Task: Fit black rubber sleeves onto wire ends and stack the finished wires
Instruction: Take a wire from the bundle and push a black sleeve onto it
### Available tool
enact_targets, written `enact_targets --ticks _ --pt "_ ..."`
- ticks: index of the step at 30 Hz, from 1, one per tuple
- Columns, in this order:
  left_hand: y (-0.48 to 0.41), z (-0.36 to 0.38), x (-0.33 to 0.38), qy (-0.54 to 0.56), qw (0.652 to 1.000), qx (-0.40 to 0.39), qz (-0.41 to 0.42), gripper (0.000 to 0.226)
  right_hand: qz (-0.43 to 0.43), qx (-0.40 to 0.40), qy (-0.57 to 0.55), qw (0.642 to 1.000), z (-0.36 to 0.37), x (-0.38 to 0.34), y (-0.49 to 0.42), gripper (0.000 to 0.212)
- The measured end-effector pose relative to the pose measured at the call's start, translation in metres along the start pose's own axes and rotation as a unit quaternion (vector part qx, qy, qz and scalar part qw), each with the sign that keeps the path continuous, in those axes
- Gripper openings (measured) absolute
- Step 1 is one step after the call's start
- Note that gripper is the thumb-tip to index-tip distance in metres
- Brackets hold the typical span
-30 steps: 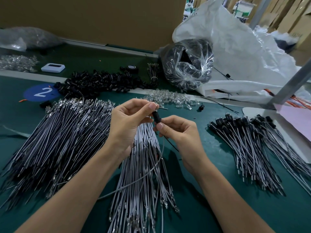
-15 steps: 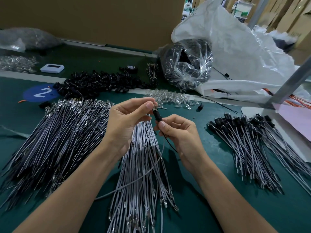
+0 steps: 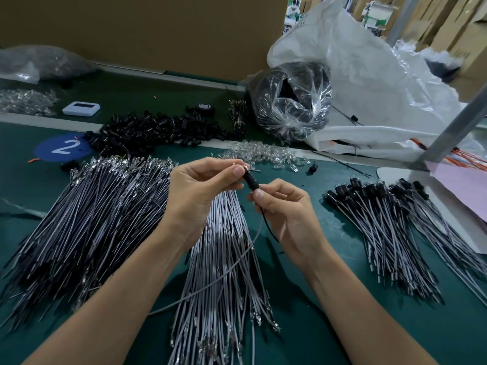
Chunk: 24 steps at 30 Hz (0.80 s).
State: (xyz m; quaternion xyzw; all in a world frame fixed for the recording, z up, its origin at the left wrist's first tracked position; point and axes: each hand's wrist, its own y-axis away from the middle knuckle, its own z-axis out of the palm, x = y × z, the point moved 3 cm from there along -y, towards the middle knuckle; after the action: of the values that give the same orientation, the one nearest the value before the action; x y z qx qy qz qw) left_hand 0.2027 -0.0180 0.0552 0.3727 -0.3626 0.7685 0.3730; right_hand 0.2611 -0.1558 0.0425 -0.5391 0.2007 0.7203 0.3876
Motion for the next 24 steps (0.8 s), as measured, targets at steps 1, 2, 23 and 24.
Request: enact_targets --ticks 1,2,23,24 --pt "0.0003 0.0007 0.0002 -0.007 1.0 -0.001 0.004 0.011 0.0 0.002 0.002 1.0 -0.0008 0.0002 -0.0003 0.011" --pt "0.0005 0.0012 0.0004 -0.011 1.0 0.0 0.005 0.011 0.0 0.004 0.005 1.0 -0.0014 0.0002 -0.0006 0.013" --pt "0.0003 0.0001 -0.0021 -0.061 0.998 -0.028 0.01 0.012 -0.022 0.046 0.095 0.994 -0.006 0.0016 -0.0015 0.007" --pt "0.0002 0.0003 -0.0023 -0.062 0.998 -0.026 0.008 0.011 -0.026 0.049 0.094 0.994 -0.006 0.0014 -0.0017 0.007"
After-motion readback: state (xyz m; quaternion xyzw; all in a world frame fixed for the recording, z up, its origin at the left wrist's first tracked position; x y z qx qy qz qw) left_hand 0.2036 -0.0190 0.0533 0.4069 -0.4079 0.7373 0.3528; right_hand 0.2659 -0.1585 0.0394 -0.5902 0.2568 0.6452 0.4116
